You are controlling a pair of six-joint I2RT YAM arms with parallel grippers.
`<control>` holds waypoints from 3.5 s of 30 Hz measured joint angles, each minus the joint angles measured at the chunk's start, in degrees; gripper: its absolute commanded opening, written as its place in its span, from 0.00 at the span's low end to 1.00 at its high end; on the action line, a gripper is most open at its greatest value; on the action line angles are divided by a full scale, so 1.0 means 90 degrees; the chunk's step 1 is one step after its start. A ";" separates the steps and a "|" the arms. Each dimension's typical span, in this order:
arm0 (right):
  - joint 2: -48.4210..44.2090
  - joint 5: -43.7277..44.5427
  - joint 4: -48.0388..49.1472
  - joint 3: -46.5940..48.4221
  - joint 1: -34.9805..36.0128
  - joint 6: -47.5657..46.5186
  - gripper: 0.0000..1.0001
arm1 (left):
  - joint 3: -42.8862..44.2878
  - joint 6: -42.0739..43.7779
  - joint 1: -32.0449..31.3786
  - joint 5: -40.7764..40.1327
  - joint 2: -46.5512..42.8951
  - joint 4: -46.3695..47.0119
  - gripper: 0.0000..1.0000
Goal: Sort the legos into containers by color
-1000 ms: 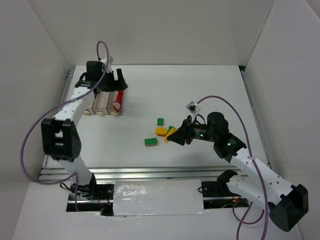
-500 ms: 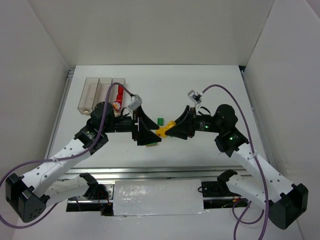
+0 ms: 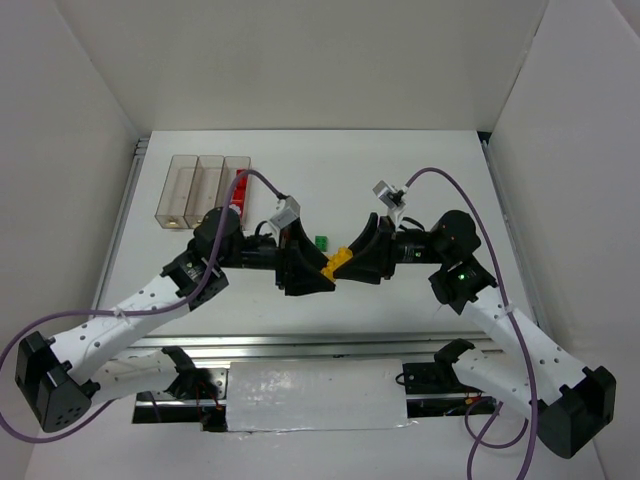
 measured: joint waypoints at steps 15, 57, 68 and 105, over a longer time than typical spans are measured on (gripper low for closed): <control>-0.0287 0.0636 -0.0605 -0.0036 -0.0160 -0.0510 1.00 | 0.0872 0.0585 0.0206 -0.0595 0.0143 -0.1326 0.00; -0.0840 0.1710 -0.2161 -0.1256 -0.1375 -0.0821 1.00 | 0.1775 0.3742 0.5124 -0.5595 0.4758 -0.0840 0.78; -0.0401 0.2110 -0.2244 -0.1229 -0.1375 -0.0814 1.00 | 0.2302 0.3116 0.5102 -0.5192 0.4422 -0.1464 0.99; -0.1428 0.5741 -0.4993 -0.0459 -0.1375 -0.0755 1.00 | 0.2701 0.0056 -0.0323 -0.6489 0.4857 -0.4136 0.96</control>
